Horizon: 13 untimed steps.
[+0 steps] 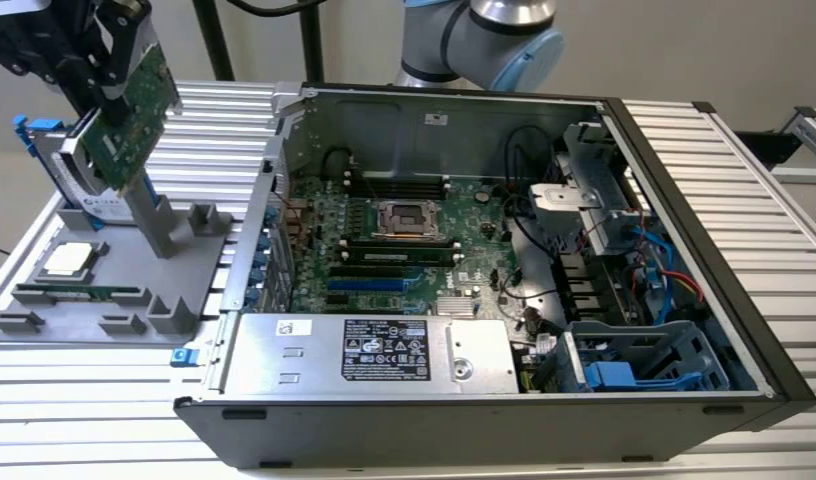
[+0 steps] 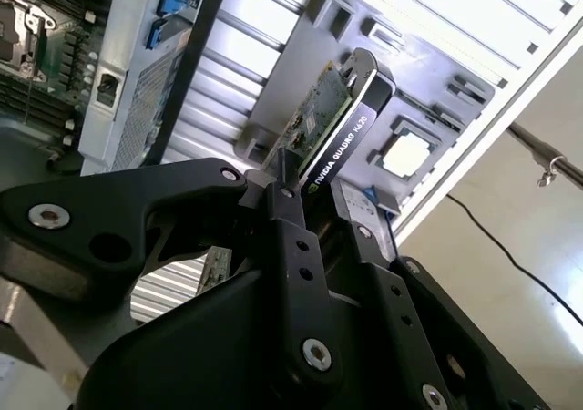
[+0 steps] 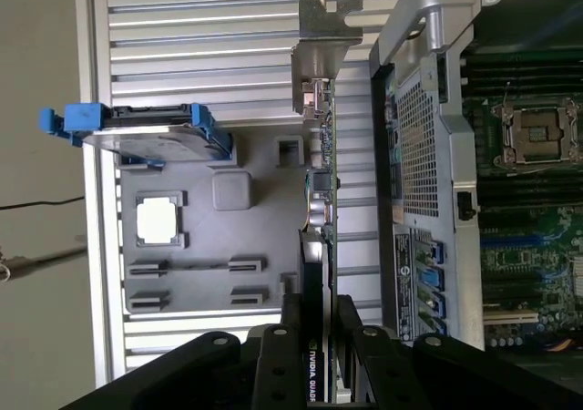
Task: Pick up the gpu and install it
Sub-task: 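Pick up the gpu and move the gpu toward the slot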
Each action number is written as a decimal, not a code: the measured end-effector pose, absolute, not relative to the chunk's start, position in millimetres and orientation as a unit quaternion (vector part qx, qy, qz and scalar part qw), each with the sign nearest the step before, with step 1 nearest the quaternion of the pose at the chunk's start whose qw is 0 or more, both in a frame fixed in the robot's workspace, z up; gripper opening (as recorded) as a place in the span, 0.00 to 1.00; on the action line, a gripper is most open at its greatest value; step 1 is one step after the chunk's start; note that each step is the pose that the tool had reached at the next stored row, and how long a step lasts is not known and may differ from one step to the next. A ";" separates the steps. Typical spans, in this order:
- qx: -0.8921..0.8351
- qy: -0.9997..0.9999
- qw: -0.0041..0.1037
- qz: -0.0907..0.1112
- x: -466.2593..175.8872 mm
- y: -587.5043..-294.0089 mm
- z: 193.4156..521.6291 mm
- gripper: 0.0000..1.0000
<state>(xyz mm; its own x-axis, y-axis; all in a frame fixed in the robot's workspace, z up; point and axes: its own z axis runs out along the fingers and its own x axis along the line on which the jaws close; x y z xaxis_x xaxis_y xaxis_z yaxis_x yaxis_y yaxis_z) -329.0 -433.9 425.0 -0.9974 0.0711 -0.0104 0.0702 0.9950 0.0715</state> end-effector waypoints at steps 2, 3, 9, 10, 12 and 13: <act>0.035 0.999 0.006 0.036 -327.4 -433.9 424.9 0.00; 0.035 0.999 0.006 0.036 -326.6 -433.9 424.9 0.00; 0.035 0.999 0.006 0.036 -321.7 -433.9 425.0 0.00; 0.035 0.999 0.006 0.036 -320.9 -433.9 425.0 0.00; 0.035 0.999 0.006 0.036 -319.4 -433.9 425.0 0.00; 0.035 0.999 0.006 0.036 -318.6 -433.9 425.0 0.00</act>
